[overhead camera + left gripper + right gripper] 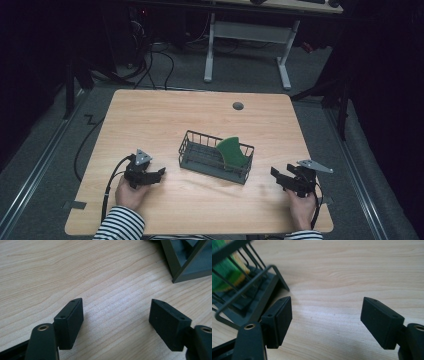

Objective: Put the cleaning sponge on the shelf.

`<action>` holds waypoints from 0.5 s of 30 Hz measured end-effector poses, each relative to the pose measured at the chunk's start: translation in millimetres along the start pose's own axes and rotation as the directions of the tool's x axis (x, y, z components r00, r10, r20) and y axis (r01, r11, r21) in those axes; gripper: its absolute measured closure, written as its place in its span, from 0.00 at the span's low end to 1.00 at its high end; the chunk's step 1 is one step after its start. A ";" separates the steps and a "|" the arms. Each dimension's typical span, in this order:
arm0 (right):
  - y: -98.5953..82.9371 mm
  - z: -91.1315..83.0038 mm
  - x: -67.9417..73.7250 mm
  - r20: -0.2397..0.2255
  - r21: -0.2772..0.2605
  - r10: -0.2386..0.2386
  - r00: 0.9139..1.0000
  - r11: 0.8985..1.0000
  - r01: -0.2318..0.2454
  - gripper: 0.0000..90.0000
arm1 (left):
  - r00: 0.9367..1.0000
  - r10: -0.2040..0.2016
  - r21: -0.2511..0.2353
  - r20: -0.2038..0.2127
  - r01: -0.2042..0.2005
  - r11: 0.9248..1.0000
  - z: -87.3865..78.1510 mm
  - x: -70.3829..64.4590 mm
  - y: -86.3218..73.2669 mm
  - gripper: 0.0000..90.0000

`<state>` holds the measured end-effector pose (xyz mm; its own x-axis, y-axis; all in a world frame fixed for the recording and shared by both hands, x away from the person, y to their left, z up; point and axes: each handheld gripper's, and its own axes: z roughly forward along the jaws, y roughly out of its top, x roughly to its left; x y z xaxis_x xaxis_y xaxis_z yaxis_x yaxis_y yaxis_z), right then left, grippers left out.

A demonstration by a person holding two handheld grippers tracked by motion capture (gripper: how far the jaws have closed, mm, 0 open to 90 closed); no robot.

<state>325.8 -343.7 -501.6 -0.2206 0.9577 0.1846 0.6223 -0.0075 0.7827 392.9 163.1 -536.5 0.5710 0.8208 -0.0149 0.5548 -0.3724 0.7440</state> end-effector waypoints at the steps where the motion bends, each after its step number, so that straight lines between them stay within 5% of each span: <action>1: -0.3 2.4 1.6 0.005 0.017 -0.015 1.000 1.000 0.015 0.28 | 1.000 0.000 0.000 0.000 0.000 1.000 0.0 0.0 0.0 0.32; 15: -7.7 25.5 9.6 0.078 0.095 -0.100 0.992 0.991 0.093 0.28 | 1.000 -0.002 -0.001 0.000 0.002 1.000 0.0 0.0 0.0 0.32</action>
<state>338.0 -327.1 -521.0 -0.2229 0.9731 0.0581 0.6673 0.1088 0.7368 392.9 163.1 -536.5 0.5702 0.8213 -0.0165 0.5551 -0.3705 0.7447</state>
